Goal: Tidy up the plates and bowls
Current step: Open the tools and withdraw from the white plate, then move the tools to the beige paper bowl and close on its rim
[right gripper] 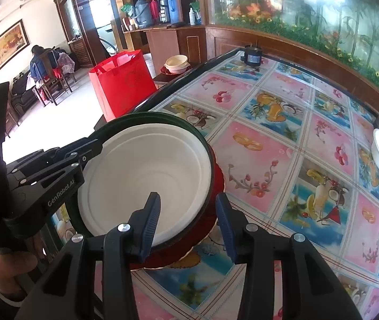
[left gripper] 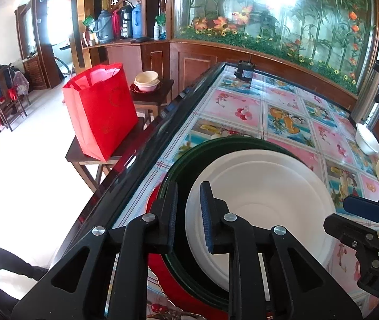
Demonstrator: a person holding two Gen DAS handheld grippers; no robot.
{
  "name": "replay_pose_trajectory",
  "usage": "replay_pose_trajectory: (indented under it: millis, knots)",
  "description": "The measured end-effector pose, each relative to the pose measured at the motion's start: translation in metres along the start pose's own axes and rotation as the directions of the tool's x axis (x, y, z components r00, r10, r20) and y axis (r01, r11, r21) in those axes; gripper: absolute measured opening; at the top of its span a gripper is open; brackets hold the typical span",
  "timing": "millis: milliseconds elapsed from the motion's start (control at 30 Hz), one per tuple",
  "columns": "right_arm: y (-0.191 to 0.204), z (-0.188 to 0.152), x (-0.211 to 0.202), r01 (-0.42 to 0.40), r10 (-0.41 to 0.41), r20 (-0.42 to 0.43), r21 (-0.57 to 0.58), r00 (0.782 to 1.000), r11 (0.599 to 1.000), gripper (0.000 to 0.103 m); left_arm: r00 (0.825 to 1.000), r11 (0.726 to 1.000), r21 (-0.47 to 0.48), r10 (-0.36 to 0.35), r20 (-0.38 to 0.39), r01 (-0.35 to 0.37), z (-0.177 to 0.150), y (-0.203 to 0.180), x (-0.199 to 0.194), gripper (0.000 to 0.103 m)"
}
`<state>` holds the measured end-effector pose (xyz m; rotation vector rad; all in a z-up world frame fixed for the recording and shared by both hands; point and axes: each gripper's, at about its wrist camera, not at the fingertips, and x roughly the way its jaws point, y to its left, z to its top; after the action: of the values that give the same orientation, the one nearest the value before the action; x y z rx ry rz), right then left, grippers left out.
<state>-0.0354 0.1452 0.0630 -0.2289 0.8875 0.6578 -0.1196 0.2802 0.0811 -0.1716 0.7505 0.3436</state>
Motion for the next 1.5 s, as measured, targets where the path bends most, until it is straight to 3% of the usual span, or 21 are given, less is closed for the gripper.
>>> replay_pose_trajectory:
  millis: [67, 133, 200, 400, 700, 1000, 1500]
  knots:
    - [-0.002, -0.001, -0.003, 0.008, -0.008, 0.005, -0.001, 1.000, 1.000, 0.045, 1.000, 1.000, 0.008, 0.005, 0.011, -0.005, 0.001, -0.003, -0.003, 0.020]
    - [-0.006, -0.002, -0.005, 0.012, -0.013, 0.009, 0.007, 1.000, 1.000, 0.046, 1.000, 1.000, 0.013, -0.003, 0.030, 0.003, 0.003, -0.008, -0.008, 0.044]
    - [-0.011, -0.004, -0.007, 0.016, -0.016, 0.013, 0.017, 1.000, 1.000, 0.047, 0.998, 1.000, 0.013, -0.023, 0.060, 0.023, 0.006, -0.014, -0.015, 0.052]
    - [-0.036, -0.015, -0.022, 0.046, -0.048, 0.030, 0.064, 0.998, 0.997, 0.053, 0.994, 0.996, 0.062, -0.066, 0.090, 0.061, 0.012, -0.045, -0.027, 0.052]
    - [-0.094, -0.046, -0.044, 0.124, -0.129, 0.020, 0.174, 0.991, 0.977, 0.055, 0.983, 0.978, 0.130, -0.173, 0.066, 0.164, 0.010, -0.116, -0.029, 0.052]
    - [-0.146, -0.080, -0.066, 0.167, -0.177, 0.008, 0.292, 0.984, 0.942, 0.055, 0.966, 0.940, 0.234, -0.258, 0.011, 0.248, -0.003, -0.193, -0.026, 0.052]
    - [-0.219, -0.125, -0.104, 0.230, -0.255, -0.002, 0.439, 0.967, 0.868, 0.056, 0.939, 0.880, 0.334, -0.339, -0.057, 0.339, -0.019, -0.284, -0.022, 0.052]
